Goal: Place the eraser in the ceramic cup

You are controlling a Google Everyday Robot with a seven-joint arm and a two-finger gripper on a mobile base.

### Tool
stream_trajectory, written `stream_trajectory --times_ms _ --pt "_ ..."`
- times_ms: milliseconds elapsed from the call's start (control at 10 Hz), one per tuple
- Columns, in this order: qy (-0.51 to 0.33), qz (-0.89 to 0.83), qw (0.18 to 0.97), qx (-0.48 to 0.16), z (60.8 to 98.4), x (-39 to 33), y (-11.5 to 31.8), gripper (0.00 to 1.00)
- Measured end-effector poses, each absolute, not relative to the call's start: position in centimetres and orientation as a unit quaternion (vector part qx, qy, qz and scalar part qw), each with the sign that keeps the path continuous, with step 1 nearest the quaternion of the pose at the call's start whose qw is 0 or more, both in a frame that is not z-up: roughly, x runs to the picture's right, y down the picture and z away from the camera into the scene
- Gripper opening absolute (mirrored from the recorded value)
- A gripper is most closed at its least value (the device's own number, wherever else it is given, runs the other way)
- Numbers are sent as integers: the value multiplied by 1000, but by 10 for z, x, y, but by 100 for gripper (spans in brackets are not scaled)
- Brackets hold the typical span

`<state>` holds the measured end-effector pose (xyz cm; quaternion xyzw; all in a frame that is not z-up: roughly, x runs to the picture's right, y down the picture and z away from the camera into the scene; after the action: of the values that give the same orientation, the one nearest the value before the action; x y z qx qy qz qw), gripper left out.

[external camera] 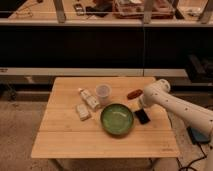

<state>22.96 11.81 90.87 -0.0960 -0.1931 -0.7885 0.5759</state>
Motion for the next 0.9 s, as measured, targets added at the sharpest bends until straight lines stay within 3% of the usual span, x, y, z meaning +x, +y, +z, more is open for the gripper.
stream_trajectory --times_ms 400,900 --pt "-214 -780 579 -103 903 231 139 77" --pt "-259 -770 578 -77 902 210 147 28"
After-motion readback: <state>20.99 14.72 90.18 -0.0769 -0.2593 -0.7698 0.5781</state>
